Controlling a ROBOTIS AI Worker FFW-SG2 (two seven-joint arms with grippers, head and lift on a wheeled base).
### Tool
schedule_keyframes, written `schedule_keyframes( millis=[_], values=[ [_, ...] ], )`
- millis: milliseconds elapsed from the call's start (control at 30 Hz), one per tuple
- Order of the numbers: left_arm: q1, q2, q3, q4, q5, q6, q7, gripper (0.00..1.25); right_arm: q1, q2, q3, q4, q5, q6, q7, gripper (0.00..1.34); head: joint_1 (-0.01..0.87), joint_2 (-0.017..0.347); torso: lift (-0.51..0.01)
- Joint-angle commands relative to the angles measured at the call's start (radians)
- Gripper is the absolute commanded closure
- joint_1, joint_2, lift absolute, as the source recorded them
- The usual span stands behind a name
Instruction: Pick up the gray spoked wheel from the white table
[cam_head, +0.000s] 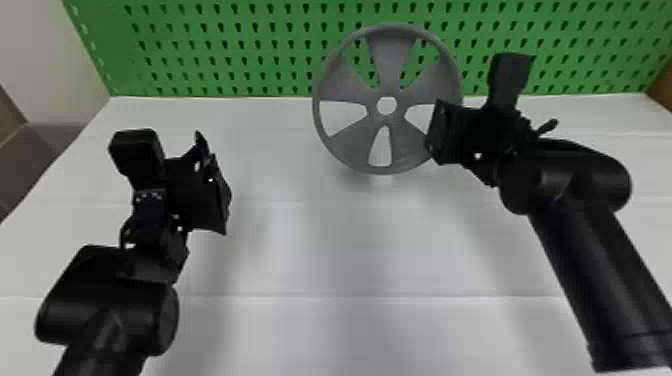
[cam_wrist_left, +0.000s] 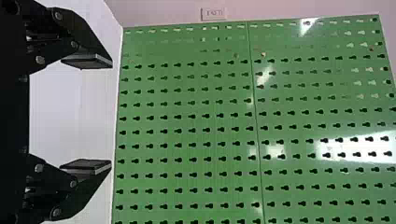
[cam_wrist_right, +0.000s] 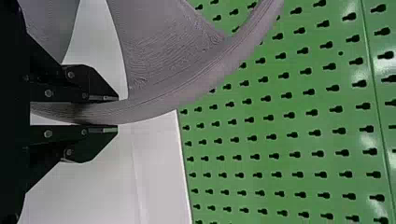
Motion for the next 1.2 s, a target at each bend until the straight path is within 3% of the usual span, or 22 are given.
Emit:
schedule_keyframes(
  millis=[0,367,533,867,1033,1167],
  values=[
    [0.008,-0.006,0.002,-0.002,0.0,0.0,0.0,0.49,0.071,0.008,-0.007,-0.019,0.084,-0.178,0.009,1.24,0.782,0.066,-0.081],
    [0.017,-0.037,0.008,-0.004,0.0,-0.011,0.0,0.49,0.167,0.038,-0.055,-0.033,0.241,-0.344,0.104,1.24,0.782,0.066,-0.081],
    [0.024,-0.045,0.007,-0.004,0.002,-0.015,0.0,0.49,0.214,0.04,-0.067,-0.031,0.245,-0.443,0.107,1.24,0.782,0.066,-0.081],
    [0.037,-0.048,0.005,-0.001,0.02,-0.052,0.0,0.49,0.277,0.08,-0.083,0.024,0.211,-0.638,0.107,1.24,0.782,0.066,-0.081],
    [0.042,-0.048,-0.004,0.011,0.043,-0.086,-0.001,0.49,0.314,0.075,-0.083,0.022,0.222,-0.695,0.107,1.24,0.782,0.066,-0.081],
    [0.045,-0.048,0.005,0.03,0.072,-0.104,-0.06,0.49,0.337,0.072,-0.08,0.018,0.23,-0.729,0.107,1.24,0.782,0.066,-0.081]
  ],
)
